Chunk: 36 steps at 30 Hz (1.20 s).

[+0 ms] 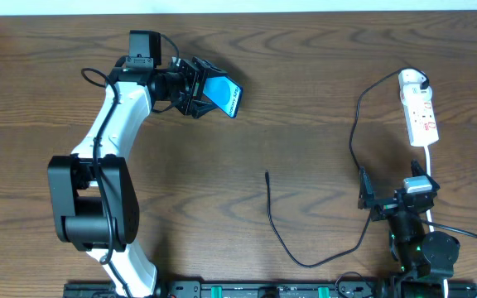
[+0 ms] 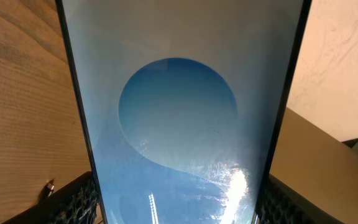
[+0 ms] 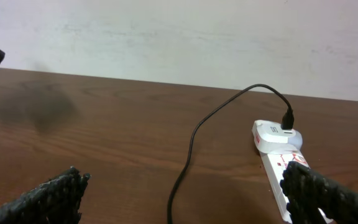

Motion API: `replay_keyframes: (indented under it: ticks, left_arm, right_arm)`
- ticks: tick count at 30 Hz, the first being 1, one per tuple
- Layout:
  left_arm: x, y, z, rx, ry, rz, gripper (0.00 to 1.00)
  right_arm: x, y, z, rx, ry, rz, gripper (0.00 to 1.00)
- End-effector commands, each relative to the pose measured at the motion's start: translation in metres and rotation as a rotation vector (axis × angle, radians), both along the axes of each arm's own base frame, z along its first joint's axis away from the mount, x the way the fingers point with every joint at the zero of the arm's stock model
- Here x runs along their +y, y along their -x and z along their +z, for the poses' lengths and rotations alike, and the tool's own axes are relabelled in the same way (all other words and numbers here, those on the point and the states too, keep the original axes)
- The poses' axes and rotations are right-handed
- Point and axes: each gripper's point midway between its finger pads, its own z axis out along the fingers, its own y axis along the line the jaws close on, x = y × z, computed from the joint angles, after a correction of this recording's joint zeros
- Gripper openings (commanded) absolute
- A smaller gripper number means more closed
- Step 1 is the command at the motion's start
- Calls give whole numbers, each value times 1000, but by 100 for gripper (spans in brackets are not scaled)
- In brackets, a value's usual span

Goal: Plug charger to phone and switch on socket
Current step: 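Open the right gripper and move it toward the phone in the left gripper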

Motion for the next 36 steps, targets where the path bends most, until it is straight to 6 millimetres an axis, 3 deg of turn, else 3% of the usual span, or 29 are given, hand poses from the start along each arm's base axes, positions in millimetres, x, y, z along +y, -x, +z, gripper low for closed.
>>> replay_keyframes:
  ticks: [1, 15, 23, 29, 36]
  left_arm:
    - [-2, 1, 15, -46, 6, -13, 7]
    - [-3, 2, 16, -44, 14, -18, 7]
    - [-3, 2, 16, -45, 15, -18, 7]
    - [-6, 3, 19, -43, 32, -28, 7]
    - [-7, 2, 21, -60, 40, -33, 7]
  right_arm:
    - [-1, 0, -1, -1, 10, -7, 99]
    - [-2, 0, 4, -18, 12, -15, 99]
    - [-6, 1, 48, -203, 59, -37, 99]
    - [-6, 3, 70, -226, 61, -43, 99]
    - [-8, -22, 104, -138, 105, -40, 99]
